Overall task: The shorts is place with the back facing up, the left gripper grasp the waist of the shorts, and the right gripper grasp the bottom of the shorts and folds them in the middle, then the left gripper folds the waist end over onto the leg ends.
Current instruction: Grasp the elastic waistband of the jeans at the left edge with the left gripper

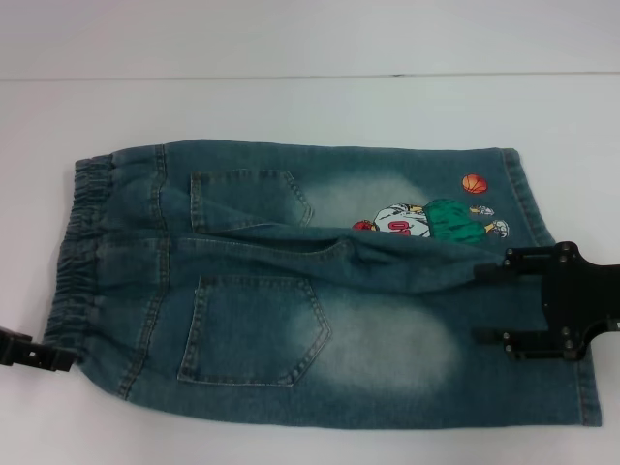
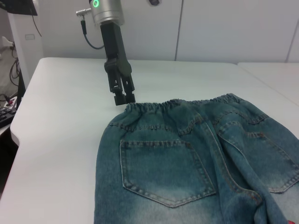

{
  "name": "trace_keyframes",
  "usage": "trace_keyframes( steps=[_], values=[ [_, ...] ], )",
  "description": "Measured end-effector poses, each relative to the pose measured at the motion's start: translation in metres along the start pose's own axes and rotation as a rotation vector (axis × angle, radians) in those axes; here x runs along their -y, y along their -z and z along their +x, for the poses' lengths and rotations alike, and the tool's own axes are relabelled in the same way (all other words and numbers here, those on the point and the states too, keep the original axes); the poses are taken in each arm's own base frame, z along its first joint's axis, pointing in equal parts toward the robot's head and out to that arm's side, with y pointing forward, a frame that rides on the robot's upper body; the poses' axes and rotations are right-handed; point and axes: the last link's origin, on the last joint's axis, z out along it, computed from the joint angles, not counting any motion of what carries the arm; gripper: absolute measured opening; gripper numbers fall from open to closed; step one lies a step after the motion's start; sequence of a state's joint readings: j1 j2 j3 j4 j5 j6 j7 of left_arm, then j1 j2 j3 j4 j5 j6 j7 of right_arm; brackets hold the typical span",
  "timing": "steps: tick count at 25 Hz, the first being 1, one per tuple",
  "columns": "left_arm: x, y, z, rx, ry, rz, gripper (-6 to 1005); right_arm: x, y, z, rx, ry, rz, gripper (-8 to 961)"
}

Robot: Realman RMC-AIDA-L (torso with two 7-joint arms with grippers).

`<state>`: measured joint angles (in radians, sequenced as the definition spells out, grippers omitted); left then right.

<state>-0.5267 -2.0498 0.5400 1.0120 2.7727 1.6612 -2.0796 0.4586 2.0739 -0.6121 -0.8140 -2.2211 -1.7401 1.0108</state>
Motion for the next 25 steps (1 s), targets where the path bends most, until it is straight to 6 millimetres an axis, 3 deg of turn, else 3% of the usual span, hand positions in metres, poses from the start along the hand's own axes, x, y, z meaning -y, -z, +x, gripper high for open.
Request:
trace_keyframes(
  steps=[25],
  values=[
    [-0.012, -0.004, 0.013, 0.037, -0.022, -0.045, 818, -0.001, 0.000, 0.002, -0.003, 0.006, 0.006, 703]
  ],
)
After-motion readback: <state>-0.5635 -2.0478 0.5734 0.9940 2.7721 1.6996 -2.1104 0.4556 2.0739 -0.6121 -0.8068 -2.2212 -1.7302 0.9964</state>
